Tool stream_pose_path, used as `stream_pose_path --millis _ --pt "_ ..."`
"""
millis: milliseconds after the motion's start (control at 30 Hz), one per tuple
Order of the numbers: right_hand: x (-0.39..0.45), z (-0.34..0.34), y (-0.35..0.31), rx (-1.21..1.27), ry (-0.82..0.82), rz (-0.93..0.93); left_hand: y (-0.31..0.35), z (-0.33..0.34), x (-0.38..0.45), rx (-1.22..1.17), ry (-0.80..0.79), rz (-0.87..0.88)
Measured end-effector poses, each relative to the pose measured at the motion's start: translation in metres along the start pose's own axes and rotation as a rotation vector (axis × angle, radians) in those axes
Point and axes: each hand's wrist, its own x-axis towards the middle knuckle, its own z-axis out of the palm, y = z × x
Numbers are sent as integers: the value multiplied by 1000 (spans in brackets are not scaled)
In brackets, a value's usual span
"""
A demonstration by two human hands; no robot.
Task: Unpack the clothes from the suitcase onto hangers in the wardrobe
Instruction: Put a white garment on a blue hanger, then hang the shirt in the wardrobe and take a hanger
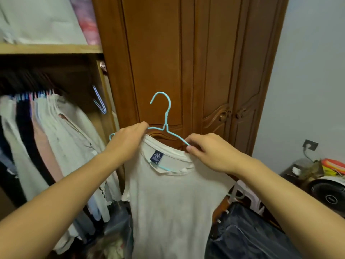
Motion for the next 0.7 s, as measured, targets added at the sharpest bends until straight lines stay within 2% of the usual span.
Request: stream_pose_path --millis 33,133,267,367,500,600,700 --pt "8 2 -8 31 17 -8 -6 -1 -1 6 29 -22" --pt "35 20 -39 132 -90 -22 -33 -1 -1 75 38 -34" --pt "69 36 -59 143 136 5 -83 -1 -2 -32 55 -134" --pt "99 51 -80 104 108 4 -122 -9 -12 -75 25 -192" --pt "142 65 -102 104 79 7 -152 -17 -12 -77 49 -170" --pt "170 72 -122 116 61 8 -164 -13 5 11 -6 -125" --pt "189 77 -129 191 4 68 -182 -7 29 221 -63 -153"
